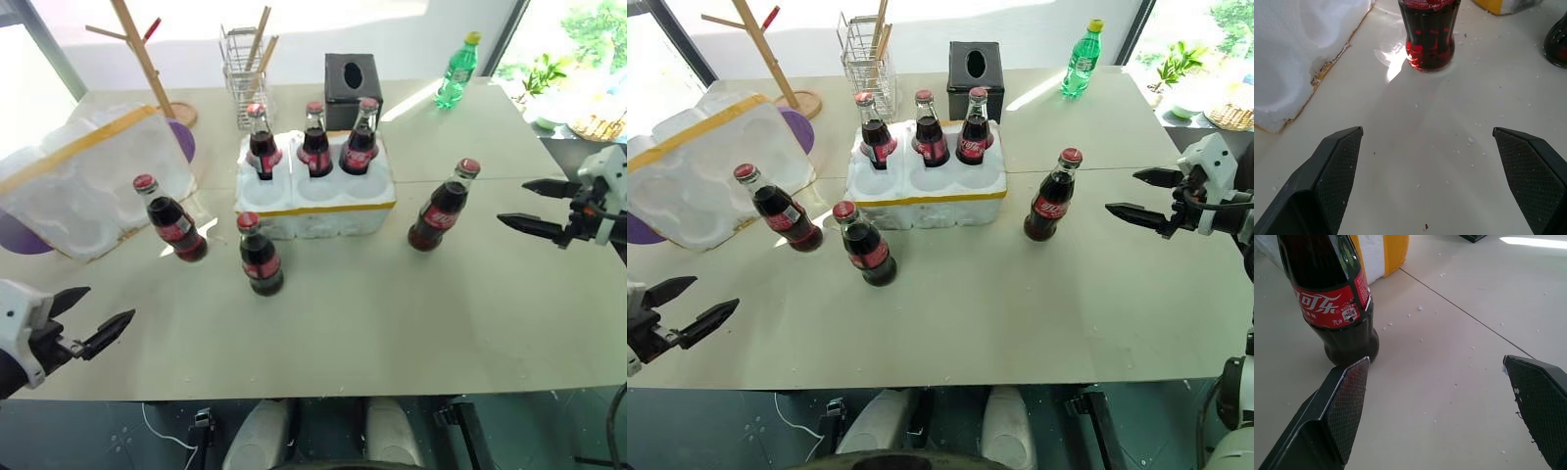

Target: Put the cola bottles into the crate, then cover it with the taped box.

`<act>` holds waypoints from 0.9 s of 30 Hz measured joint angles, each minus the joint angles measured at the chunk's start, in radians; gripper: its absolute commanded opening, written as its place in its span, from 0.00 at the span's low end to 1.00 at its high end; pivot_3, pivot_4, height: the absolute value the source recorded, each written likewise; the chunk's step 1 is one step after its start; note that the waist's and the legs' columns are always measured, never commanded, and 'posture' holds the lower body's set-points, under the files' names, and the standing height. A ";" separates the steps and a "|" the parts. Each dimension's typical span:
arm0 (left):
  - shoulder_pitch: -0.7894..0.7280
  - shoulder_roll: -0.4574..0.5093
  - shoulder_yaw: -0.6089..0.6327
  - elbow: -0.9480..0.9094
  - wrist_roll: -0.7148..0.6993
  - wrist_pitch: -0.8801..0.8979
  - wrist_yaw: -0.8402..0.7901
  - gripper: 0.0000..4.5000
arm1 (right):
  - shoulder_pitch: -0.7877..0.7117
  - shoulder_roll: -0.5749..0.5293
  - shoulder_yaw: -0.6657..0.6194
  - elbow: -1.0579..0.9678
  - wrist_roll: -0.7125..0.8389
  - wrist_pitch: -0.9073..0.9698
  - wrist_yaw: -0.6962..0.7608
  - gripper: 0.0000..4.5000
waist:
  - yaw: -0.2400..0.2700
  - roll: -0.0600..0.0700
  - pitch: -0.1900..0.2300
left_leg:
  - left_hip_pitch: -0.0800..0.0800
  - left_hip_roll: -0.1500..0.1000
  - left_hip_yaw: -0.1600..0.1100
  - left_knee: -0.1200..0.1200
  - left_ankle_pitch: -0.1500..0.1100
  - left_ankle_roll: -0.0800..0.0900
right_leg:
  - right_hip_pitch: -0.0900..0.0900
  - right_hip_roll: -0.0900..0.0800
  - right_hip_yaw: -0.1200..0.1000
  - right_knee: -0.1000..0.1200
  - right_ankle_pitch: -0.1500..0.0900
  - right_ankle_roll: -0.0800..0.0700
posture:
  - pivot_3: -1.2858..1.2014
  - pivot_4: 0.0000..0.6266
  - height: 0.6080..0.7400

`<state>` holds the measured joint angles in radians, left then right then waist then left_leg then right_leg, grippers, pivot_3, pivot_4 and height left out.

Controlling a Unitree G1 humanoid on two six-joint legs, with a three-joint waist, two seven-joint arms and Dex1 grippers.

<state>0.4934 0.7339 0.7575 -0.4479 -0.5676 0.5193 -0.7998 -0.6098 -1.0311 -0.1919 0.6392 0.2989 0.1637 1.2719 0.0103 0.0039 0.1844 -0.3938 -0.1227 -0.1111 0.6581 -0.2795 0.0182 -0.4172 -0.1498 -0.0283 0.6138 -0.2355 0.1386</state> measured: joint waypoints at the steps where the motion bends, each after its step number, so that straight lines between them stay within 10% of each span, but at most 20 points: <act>1: 0.000 0.000 0.000 0.000 0.002 0.000 -0.001 0.99 | 0.000 0.000 0.000 0.003 0.000 -0.001 0.000 1.00 | 0.000 0.000 0.000 | 0.000 0.000 0.000 0.000 0.000 0.000 | 0.000 0.000 0.000 0.000 0.000 0.000 | 0.52 0.24 1.00; 27: -0.256 -0.005 -0.123 0.044 0.027 -0.023 0.064 0.99 | -0.101 -0.088 -0.001 -0.025 0.052 0.194 0.130 1.00 | -0.001 0.003 0.000 | 0.000 0.000 0.000 0.001 0.001 -0.002 | -0.001 0.000 0.000 0.002 0.001 0.000 | 0.52 0.24 1.00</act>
<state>0.2371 0.7287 0.6349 -0.4034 -0.5401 0.4965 -0.7361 -0.7109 -1.1190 -0.1930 0.6143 0.3510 0.3582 1.4023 0.0089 0.0065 0.1847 -0.3940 -0.1225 -0.1111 0.6589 -0.2783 0.0167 -0.4182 -0.1495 -0.0280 0.6153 -0.2348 0.1385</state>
